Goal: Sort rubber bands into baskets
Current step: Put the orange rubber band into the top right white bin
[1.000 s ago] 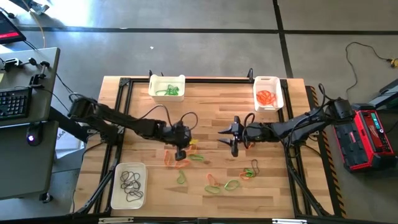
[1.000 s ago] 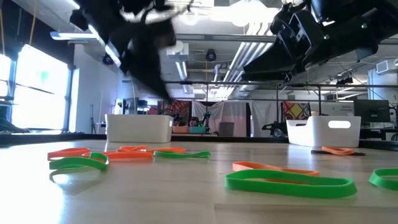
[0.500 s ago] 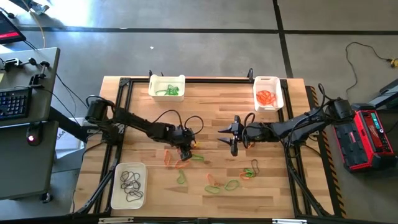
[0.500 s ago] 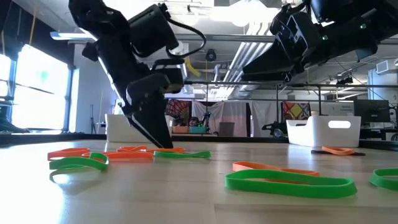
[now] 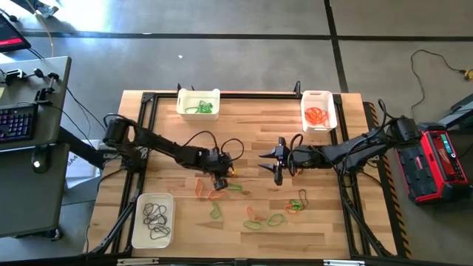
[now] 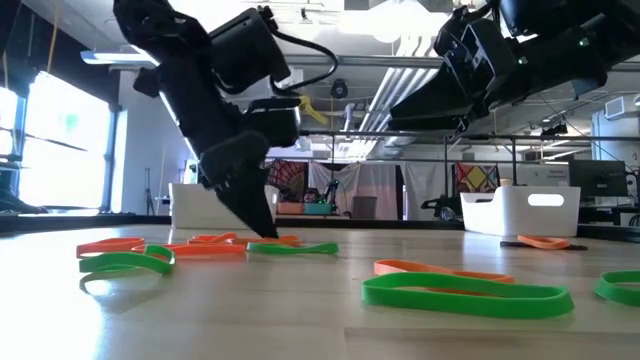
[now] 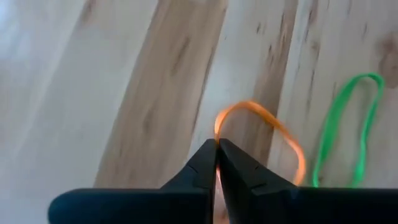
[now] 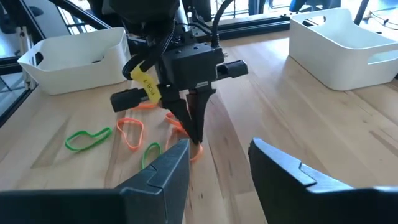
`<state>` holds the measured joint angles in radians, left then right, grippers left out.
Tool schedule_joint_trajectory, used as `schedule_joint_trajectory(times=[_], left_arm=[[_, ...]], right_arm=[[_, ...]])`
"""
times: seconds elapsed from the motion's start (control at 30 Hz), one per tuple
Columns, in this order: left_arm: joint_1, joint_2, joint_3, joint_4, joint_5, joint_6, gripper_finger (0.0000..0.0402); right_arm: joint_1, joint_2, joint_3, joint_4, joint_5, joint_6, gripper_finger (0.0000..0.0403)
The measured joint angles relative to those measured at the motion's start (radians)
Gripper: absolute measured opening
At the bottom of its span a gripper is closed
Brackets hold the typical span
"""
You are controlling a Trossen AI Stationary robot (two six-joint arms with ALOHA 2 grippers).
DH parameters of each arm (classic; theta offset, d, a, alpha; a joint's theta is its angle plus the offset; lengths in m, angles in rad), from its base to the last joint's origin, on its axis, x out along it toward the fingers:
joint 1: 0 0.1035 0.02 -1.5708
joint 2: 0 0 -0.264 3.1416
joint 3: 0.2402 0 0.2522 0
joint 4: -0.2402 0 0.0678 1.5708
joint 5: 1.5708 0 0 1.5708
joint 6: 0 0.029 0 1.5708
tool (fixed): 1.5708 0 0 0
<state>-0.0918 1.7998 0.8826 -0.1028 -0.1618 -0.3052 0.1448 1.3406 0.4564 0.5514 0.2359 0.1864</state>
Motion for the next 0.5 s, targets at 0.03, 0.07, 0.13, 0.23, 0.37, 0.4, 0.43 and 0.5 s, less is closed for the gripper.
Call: schedule_joint_trajectory(times=[0.03, 0.07, 0.13, 0.23, 0.37, 0.4, 0.43, 0.5], left_arm=[[0.001, 0.001, 0.007, 0.0, -0.007, 0.011, 0.0008], [0.001, 0.001, 0.015, 0.004, -0.011, 0.021, 0.0005], [0.002, 0.0, 0.031, 0.026, -0.021, 0.028, 0.0002], [0.003, 0.0, 0.059, 0.047, -0.023, 0.05, 0.0001], [0.003, -0.013, 0.109, 0.038, -0.039, 0.096, 0.0001], [0.003, -0.017, 0.122, 0.039, -0.051, 0.099, 0.0001], [0.003, -0.025, 0.133, 0.044, -0.067, 0.104, 0.0001], [0.001, -0.048, 0.145, 0.044, -0.103, 0.12, 0.0001]], right_arm=[[0.0, 0.0, 0.0, 0.0, 0.0, 0.001, 0.0156], [0.0, 0.0, 0.0, 0.0, 0.0, 0.006, 0.0156], [0.0, 0.0, 0.0, -0.003, -0.001, 0.026, 0.0156], [0.004, 0.0, 0.0, -0.015, -0.058, 0.047, 0.0156], [0.029, 0.0, 0.0, -0.016, -0.062, 0.047, 0.0157], [0.036, 0.001, 0.0, -0.016, -0.051, 0.044, 0.0158], [0.04, 0.001, 0.0, -0.015, -0.043, 0.043, 0.016], [0.047, 0.001, 0.0, -0.015, -0.032, 0.042, 0.0165]])
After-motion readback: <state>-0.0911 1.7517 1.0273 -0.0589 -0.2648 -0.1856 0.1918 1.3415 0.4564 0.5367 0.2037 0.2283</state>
